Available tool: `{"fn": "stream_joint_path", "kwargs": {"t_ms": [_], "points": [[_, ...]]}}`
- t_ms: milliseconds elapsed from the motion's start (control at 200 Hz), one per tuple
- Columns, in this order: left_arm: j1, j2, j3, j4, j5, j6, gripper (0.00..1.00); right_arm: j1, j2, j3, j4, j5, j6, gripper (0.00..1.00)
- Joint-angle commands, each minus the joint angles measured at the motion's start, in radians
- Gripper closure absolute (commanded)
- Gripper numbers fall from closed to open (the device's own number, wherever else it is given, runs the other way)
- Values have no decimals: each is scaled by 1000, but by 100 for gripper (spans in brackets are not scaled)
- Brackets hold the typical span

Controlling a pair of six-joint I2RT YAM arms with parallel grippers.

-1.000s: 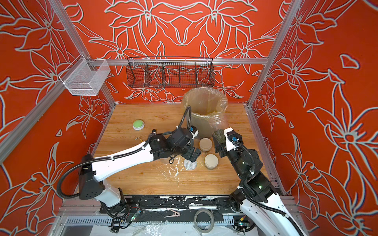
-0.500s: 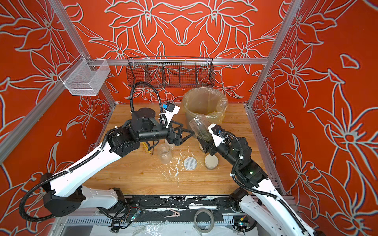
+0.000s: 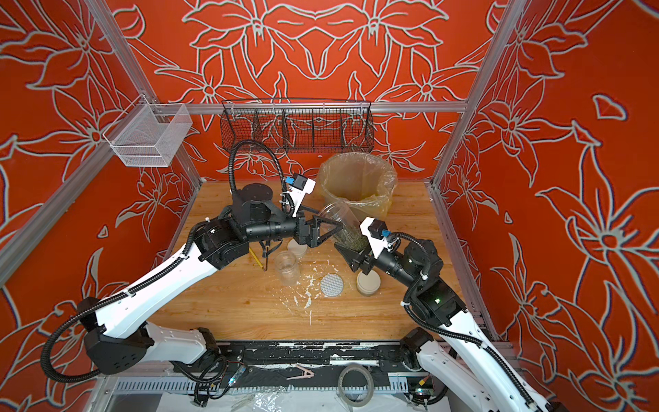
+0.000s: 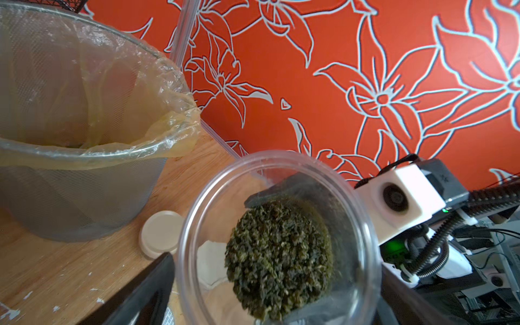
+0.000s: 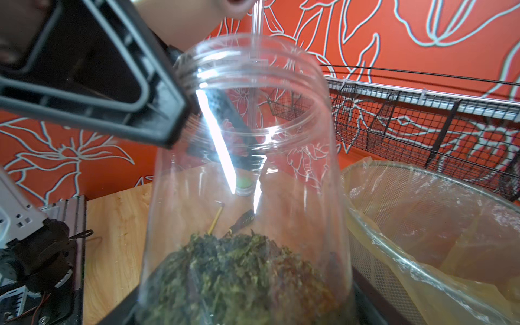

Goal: Empty moldy tea leaves from jars
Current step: Adjust the jar.

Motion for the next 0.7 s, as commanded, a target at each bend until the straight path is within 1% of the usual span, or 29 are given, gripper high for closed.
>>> {"fn": "stream_joint_path", "kwargs": {"t_ms": [0, 55, 230, 365, 465, 561, 611, 696], "points": [[12, 23, 30, 72, 46, -41, 1, 3, -9, 1, 89, -73, 13, 60], [13, 31, 29, 82, 64, -54, 1, 3, -8, 0, 93, -73, 10, 60], [14, 59, 29, 95, 113, -82, 8, 4, -4, 0, 102, -87, -5, 60], [14, 76, 38, 109, 149, -101, 18, 2, 0, -1, 105, -92, -13, 60], [15, 82, 54, 95, 154, -99, 27, 3, -1, -5, 108, -84, -18, 57], [15, 81, 73, 76, 144, -95, 34, 2, 1, -11, 121, -78, -16, 46], [15, 81, 86, 62, 137, -94, 36, 2, 3, -16, 132, -74, -14, 34], [18, 86, 117, 28, 112, -98, 38, 4, 7, -27, 163, -55, -9, 19]]}}
